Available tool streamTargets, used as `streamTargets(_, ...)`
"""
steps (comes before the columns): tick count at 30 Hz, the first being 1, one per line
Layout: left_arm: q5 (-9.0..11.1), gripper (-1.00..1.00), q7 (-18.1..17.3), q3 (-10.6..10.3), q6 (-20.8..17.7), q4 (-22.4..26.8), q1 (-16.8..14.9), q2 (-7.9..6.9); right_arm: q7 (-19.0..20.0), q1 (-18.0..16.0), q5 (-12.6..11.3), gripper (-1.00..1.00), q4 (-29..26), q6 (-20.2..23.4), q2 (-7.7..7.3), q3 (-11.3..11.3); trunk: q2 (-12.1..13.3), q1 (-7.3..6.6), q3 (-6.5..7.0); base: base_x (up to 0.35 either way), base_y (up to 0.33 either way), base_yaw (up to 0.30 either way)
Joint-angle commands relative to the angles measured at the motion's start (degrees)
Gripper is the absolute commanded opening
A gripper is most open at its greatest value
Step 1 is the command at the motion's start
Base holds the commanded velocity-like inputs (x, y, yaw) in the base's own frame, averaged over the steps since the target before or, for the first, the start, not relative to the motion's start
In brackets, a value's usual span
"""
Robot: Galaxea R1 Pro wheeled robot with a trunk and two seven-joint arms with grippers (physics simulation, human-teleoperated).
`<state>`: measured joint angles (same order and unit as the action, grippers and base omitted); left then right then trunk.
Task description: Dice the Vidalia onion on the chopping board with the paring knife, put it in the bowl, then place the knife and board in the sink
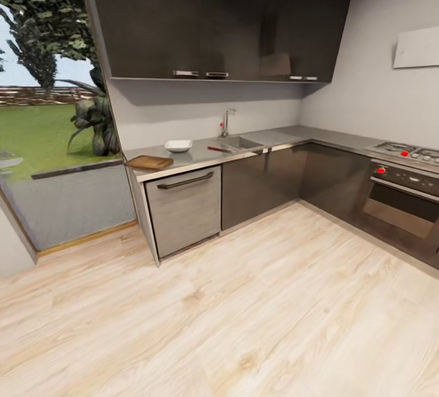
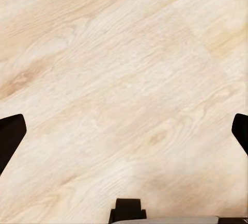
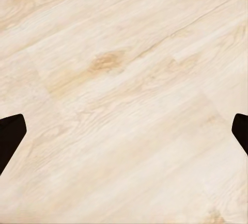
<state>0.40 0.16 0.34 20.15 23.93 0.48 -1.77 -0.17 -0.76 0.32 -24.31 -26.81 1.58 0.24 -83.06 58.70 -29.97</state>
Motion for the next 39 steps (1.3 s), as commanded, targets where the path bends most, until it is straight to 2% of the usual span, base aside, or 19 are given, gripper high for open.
streamTargets(1, 0.0, 1.0, 0.0, 0.0, 0.1, 0.1, 0.0, 0.01, 0.0, 0.0, 0.0, 1.0, 0.0, -0.2, 0.0, 0.0, 0.0, 0.03, -0.04, 0.312, -0.121, 0.0)
streamTargets(39, 0.0, 1.0, 0.0, 0.0, 0.1, 0.1, 0.0, 0.01, 0.0, 0.0, 0.1, 1.0, 0.1, -0.2, 0.02, 0.2, 0.0, 0.03, -0.04, 0.253, -0.153, 0.0)
